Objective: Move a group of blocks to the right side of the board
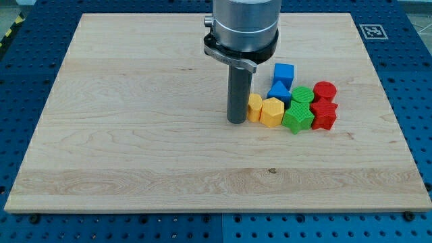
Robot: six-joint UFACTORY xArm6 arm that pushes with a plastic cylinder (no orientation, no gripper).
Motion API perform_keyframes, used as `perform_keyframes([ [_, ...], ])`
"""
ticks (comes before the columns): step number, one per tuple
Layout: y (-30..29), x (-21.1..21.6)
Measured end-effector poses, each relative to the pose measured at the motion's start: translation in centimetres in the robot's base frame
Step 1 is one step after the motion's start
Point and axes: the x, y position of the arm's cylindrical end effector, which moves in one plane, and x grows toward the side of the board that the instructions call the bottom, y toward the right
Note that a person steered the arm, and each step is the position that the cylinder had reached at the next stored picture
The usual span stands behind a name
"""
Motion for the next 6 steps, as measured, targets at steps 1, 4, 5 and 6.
perform_keyframes([
  [1, 0.5, -0.8],
  [4, 5.1, -1.2],
  [5, 6.1, -1.2],
  [6, 6.0, -0.9],
])
